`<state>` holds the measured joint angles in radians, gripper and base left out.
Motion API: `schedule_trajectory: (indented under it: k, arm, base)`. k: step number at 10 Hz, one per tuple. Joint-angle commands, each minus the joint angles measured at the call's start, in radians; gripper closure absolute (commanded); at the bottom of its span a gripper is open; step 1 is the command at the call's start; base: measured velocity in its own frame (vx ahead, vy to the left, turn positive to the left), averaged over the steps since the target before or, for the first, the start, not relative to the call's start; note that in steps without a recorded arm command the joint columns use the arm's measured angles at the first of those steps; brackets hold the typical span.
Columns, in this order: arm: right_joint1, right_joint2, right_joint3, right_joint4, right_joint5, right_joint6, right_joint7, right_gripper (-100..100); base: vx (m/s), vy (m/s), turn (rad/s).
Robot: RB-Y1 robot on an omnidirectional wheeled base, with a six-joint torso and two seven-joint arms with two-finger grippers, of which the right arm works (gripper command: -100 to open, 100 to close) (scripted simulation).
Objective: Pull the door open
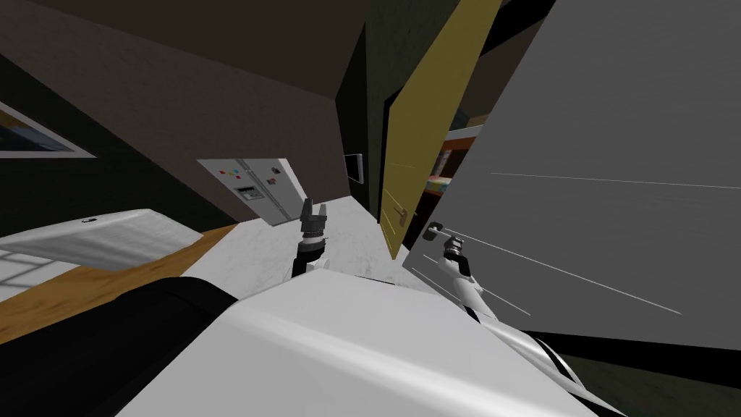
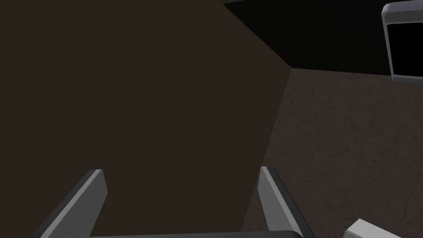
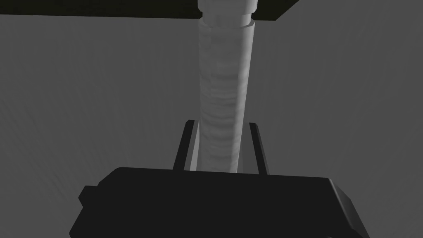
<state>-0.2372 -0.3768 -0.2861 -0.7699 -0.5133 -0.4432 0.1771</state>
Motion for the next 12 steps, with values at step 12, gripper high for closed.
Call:
schedule_trajectory:
  k: [12]
  arm:
    - [0.014,-0.015,0.123,-0.056,0.042,0.014,-0.099,100]
  base:
    - [-0.206,-0.028,0.111]
